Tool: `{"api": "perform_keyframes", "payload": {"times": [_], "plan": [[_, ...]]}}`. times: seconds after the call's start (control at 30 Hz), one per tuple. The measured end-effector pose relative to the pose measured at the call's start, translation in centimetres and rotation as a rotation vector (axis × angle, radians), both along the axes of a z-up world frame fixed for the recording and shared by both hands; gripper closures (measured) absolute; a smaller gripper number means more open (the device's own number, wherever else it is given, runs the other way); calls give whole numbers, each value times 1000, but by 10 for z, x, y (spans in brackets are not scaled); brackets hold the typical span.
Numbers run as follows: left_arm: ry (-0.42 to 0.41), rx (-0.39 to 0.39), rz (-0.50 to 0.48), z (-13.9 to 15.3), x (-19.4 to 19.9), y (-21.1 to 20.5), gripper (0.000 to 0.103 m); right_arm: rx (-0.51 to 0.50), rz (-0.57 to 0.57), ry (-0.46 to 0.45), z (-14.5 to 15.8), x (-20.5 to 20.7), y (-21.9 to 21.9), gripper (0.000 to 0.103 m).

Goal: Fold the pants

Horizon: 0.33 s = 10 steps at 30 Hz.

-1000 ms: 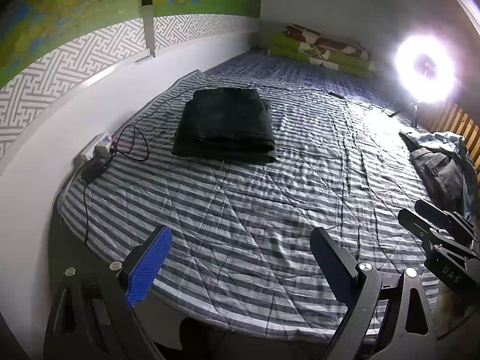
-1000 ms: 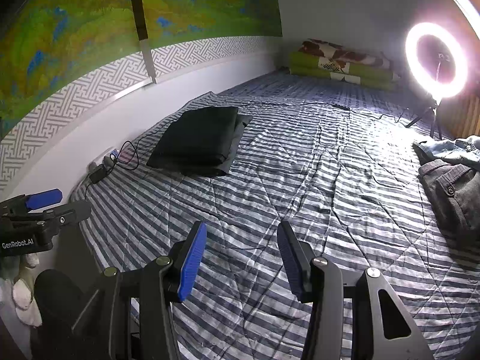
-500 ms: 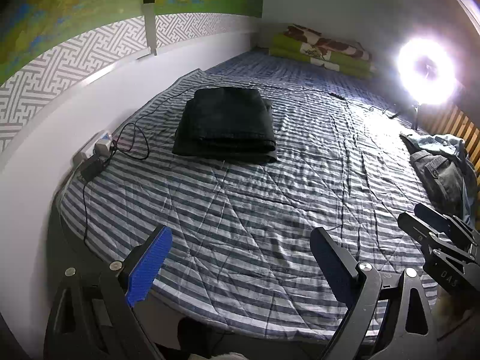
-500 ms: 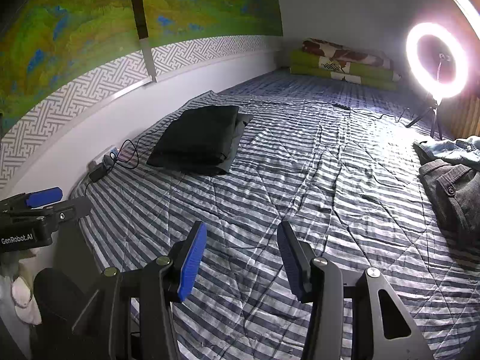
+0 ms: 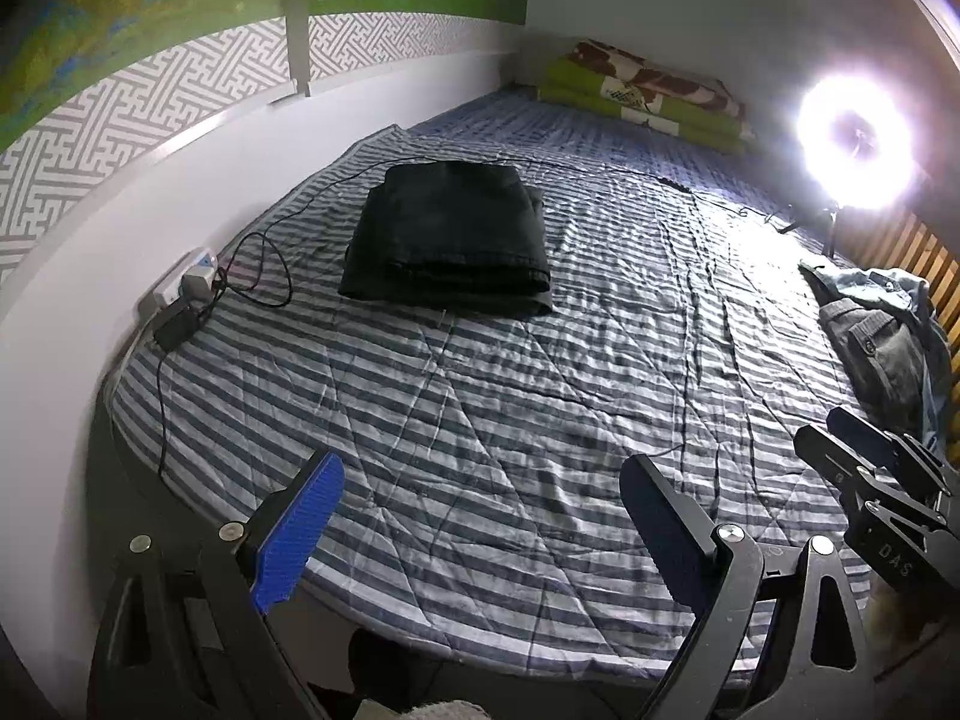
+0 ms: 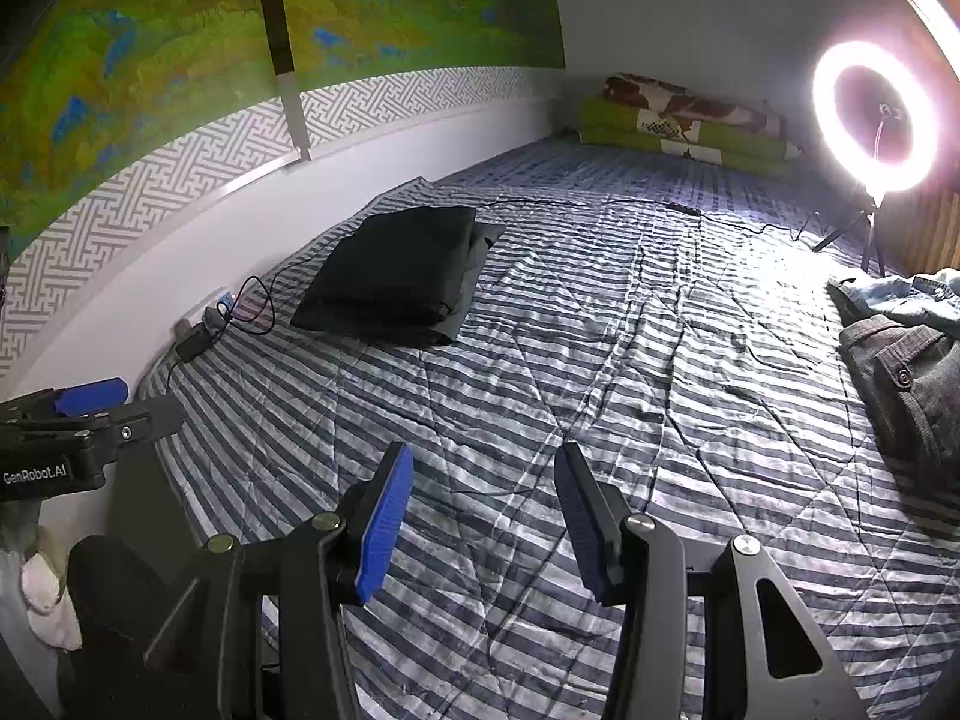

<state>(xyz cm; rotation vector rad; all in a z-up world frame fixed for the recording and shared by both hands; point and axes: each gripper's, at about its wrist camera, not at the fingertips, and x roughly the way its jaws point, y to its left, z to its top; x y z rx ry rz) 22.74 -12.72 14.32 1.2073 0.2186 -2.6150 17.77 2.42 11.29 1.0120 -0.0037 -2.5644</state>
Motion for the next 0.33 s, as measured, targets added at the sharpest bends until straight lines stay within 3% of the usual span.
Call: {"api": "perform_keyframes", "payload": {"times": [0.33], "plan": [[7, -6, -30, -7, -9, 4, 7, 8, -13, -21, -8, -7, 1, 58]]}}
